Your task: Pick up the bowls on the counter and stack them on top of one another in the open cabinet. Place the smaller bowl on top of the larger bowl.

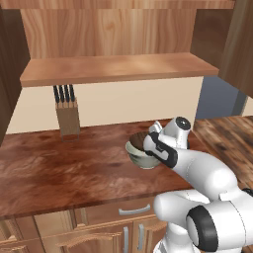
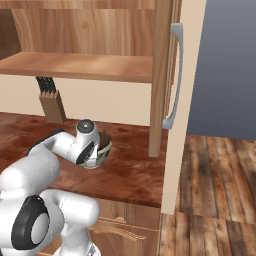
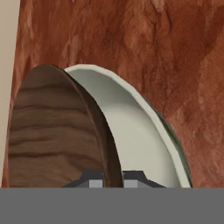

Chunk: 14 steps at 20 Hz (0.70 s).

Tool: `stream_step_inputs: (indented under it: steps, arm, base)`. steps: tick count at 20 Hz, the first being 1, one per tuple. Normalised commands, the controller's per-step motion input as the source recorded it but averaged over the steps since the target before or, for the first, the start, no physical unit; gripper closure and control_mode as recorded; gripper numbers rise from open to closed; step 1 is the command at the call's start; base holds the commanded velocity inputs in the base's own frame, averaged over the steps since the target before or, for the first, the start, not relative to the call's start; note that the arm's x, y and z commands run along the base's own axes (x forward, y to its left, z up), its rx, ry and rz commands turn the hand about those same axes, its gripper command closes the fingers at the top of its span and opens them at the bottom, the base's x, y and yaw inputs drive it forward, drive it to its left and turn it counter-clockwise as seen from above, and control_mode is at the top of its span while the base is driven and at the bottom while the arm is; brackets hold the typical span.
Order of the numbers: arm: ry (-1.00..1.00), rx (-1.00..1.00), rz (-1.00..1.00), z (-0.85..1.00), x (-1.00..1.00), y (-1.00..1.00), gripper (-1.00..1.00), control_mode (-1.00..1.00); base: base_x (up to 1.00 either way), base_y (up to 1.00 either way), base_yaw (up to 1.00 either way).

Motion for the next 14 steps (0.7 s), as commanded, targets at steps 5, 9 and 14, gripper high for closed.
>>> stream_step_inputs:
  steps: [5, 9, 14]
  arm:
    - [0.00, -0.02, 0.00, -0.05, 0.00, 0.00, -1.00, -1.00]
    - [0.00, 0.00, 0.00, 0.04, 0.00, -0.01, -1.00, -1.00]
    - [0.00, 0.02, 0.00, 0.27, -0.10, -0.15, -1.00, -1.00]
  base:
    - [0.00, 0.00, 0.00]
    - [0.00, 0.00, 0.00]
    - [0.00, 0.00, 0.00]
